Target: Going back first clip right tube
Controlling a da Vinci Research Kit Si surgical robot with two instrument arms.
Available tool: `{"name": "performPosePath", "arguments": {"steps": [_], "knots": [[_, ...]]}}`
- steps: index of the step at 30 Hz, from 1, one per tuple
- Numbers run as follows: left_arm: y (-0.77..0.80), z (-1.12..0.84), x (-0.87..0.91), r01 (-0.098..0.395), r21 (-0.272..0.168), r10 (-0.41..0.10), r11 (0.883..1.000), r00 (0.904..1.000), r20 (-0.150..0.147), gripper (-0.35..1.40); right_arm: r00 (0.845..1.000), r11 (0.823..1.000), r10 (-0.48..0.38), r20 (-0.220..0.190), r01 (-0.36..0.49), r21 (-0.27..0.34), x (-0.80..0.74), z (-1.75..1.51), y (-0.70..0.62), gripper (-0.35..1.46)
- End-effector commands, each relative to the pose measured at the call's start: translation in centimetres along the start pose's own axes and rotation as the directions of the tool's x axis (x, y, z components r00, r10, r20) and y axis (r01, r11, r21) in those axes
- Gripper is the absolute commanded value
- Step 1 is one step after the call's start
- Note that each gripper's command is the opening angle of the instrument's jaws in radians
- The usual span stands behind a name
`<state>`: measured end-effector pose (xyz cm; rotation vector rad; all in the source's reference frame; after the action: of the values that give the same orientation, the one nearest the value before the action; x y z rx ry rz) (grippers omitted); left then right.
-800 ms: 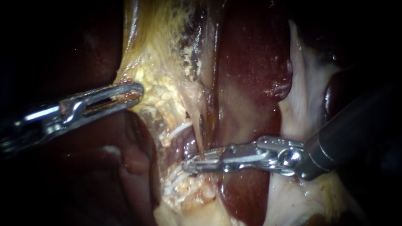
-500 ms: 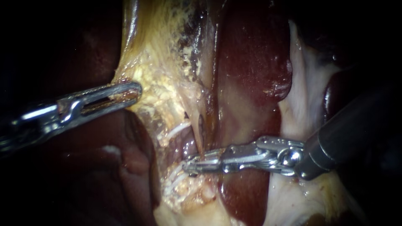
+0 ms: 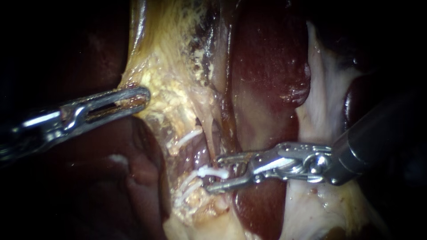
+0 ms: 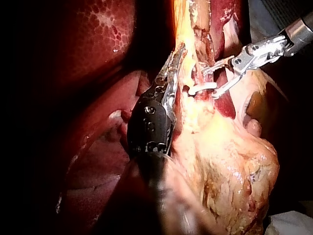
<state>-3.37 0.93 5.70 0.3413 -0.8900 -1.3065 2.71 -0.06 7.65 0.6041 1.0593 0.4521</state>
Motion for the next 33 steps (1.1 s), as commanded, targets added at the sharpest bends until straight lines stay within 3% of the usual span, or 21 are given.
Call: {"name": "performPosePath", "arguments": {"steps": [1, 8, 18, 25, 33], "knots": [[0.0, 0.0, 0.0, 0.0, 0.0, 0.0, 1.0, 1.0, 0.0, -0.35, 1.0, 1.0, -0.022, -0.003, 0.022, 0.002, 0.01, -0.04, 0.0, 0.6], [0.0, 0.0, 0.0, 0.0, 0.0, 0.0, 1.0, 1.0, 0.0, -0.35, 0.983, 0.983, -0.183, -0.033, 0.183, 0.012, 0.12, -0.35, -0.07, 0.6], [0.01, 0.0, 0.0, 0.0, 0.0, 0.0, 1.0, 1.0, 0.0, -0.35, 0.935, 0.939, -0.343, -0.09, 0.34, -0.044, 0.6, -0.92, -0.17, 0.6], [0.01, 0.0, 0.0, 0.0, 0.0, 0.0, 1.0, 1.0, 0.0, -0.35, 0.923, 0.928, -0.371, -0.099, 0.364, -0.079, 0.76, -1.25, -0.15, 0.6], [0.08, 0.09, 0.07, -0.004, -0.001, 0.004, 1.0, 1.0, 0.003, -0.35, 0.919, 0.925, -0.378, -0.107, 0.371, -0.081, 0.79, -1.32, -0.14, 0.6]]}}
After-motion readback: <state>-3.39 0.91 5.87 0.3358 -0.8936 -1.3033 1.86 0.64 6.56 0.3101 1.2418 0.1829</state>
